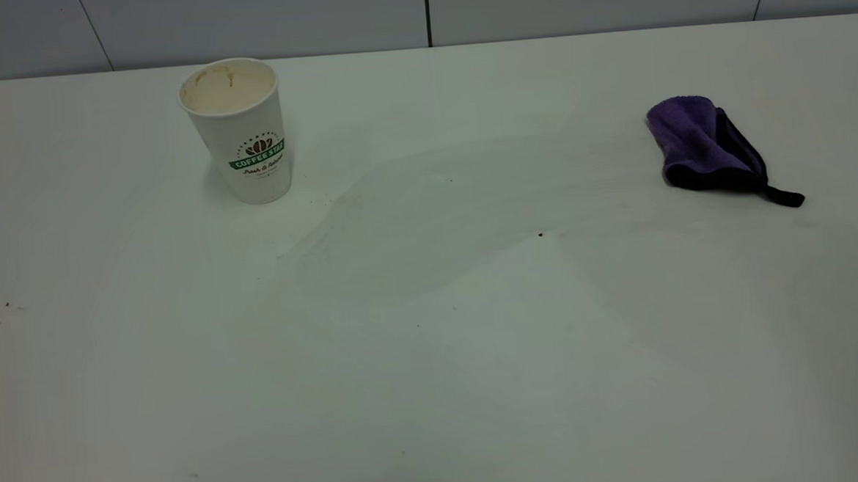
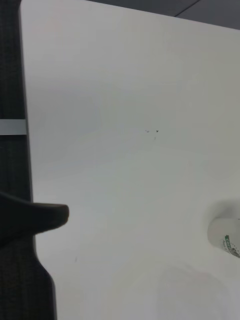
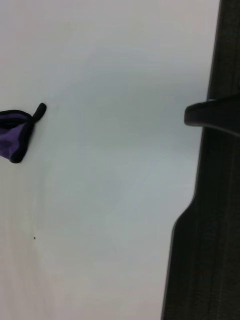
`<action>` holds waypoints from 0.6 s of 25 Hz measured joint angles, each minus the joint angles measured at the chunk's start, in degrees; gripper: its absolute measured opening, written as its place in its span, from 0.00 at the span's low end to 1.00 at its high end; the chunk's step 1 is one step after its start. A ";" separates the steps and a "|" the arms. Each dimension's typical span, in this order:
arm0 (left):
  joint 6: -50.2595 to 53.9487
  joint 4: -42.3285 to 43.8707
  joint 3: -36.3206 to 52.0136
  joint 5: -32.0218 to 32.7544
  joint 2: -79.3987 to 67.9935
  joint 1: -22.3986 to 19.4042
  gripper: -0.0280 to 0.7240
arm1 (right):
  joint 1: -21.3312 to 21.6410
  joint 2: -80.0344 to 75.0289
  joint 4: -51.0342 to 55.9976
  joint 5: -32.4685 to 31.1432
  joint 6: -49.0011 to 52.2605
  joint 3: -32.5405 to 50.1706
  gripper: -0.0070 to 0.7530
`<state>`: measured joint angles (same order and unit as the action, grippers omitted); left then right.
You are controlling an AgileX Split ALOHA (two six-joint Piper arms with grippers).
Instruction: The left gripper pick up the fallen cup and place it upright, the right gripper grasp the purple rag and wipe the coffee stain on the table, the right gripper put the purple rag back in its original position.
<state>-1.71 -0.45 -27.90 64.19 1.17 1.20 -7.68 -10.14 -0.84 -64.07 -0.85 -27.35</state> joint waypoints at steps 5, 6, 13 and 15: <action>0.00 0.00 0.00 0.00 0.00 0.00 0.75 | 2.11 1.93 1.25 0.00 0.08 0.00 0.81; 0.00 0.00 0.00 0.00 0.00 0.00 0.75 | 3.38 2.79 1.25 0.00 0.07 0.00 0.81; 0.00 0.00 0.00 0.00 0.00 0.00 0.75 | 11.41 10.91 1.25 -0.05 0.14 0.00 0.80; 0.00 0.00 0.00 0.00 0.00 0.00 0.75 | 11.67 11.05 1.37 -0.10 0.14 0.00 0.79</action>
<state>-1.71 -0.45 -27.90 64.19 1.17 1.20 4.00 0.92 0.53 -64.17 -0.71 -27.35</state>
